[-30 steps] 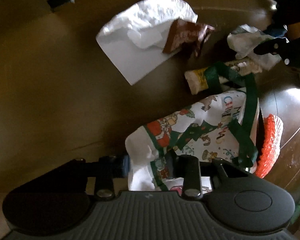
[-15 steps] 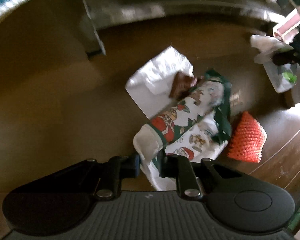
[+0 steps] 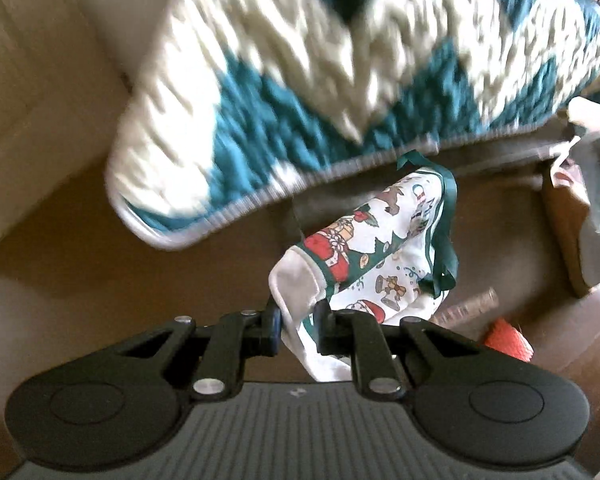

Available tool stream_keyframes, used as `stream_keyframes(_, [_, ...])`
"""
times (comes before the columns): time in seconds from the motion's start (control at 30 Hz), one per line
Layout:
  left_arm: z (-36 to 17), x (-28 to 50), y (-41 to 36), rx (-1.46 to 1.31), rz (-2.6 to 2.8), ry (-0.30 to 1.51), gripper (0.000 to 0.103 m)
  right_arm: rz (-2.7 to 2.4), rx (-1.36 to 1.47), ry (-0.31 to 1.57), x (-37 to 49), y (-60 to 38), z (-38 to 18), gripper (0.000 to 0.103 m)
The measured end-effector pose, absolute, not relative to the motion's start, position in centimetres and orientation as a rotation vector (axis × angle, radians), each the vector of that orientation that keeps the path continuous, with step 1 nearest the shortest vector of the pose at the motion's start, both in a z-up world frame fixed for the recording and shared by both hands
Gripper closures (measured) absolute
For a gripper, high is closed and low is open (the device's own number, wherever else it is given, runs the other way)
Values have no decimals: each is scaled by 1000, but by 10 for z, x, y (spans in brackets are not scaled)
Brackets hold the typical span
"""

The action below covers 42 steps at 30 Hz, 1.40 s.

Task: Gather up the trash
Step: 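Carry the paper bag and clear plastic bag up over the teal bin with both tools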

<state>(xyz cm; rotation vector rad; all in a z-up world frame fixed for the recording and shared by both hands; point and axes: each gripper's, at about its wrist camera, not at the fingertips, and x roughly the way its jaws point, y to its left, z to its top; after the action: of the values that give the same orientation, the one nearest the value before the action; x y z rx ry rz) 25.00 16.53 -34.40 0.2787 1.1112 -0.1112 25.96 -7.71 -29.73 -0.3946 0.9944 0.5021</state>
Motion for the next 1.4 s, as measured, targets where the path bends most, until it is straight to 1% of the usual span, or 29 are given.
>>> stream_keyframes(0.27, [-235,238,175,324,-31,917,88,482,-337,838,235,-93,-203,99])
stream_keyframes(0.4, [-181,227,178,295,3,850,88,480,-309,760,217,-100,-152,99])
stream_keyframes(0.73, [-75,197,164,225,55,702,88,496,-234,577,186,-115,-50,100])
stream_keyframes(1.1, [40,203,134,154,93,540,88,474,-202,377,185,-127,38,100])
stream_keyframes(1.4, [122,231,108,145,116,406,88,447,-141,278,212,-123,90,100])
